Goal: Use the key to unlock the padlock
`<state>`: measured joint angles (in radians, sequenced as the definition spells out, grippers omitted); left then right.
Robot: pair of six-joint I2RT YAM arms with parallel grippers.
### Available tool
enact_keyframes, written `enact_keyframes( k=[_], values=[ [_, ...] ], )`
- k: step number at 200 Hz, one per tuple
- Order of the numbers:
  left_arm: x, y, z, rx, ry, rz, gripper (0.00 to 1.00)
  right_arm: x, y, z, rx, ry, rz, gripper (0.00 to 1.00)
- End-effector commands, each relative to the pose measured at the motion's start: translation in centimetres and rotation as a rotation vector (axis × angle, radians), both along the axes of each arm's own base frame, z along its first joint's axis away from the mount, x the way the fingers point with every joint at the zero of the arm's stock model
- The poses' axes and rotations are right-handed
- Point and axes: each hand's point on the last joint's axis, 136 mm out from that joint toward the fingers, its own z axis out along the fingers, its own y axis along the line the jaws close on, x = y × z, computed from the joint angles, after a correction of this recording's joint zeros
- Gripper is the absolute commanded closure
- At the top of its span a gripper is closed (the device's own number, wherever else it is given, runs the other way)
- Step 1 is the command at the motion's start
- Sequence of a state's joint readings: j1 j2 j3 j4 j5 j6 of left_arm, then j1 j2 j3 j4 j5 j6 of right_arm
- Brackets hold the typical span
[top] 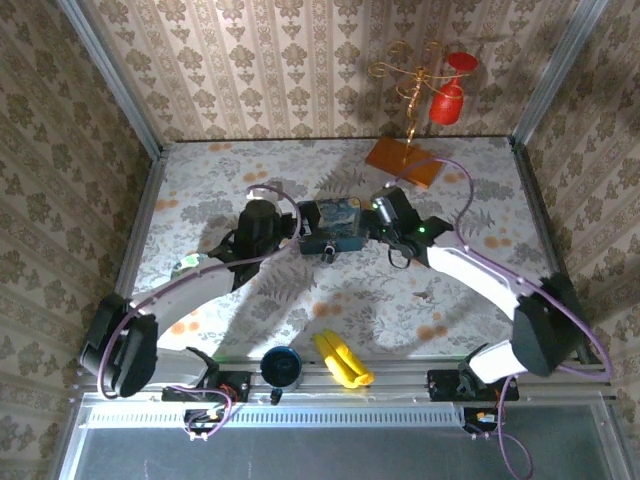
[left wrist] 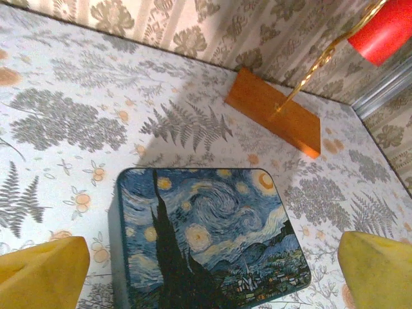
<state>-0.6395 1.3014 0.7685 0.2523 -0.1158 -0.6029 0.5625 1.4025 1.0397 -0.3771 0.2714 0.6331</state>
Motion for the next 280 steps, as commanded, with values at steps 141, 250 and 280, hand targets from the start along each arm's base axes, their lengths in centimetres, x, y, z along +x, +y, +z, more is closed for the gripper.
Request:
enact_keyframes(
  k=[141,250,280],
  values=[
    [-3.0,3.8,-2.5,0.036,0.041,-0.030,0.00,-14.2,-11.6,-12.2,0.118,0.384,-0.282,0.38],
    [-3.0,3.8,-2.9,0.032,0.054,-0.029,0.00,-9.9,-9.9,-14.1,0.086,0.454,-0.162,0.39],
    [-2.9,3.8,-3.0,0.033,0.054,-0.027,0.00,-11.4,-9.0,-14.6,0.077,0.527,-0.154,0.43]
  ],
)
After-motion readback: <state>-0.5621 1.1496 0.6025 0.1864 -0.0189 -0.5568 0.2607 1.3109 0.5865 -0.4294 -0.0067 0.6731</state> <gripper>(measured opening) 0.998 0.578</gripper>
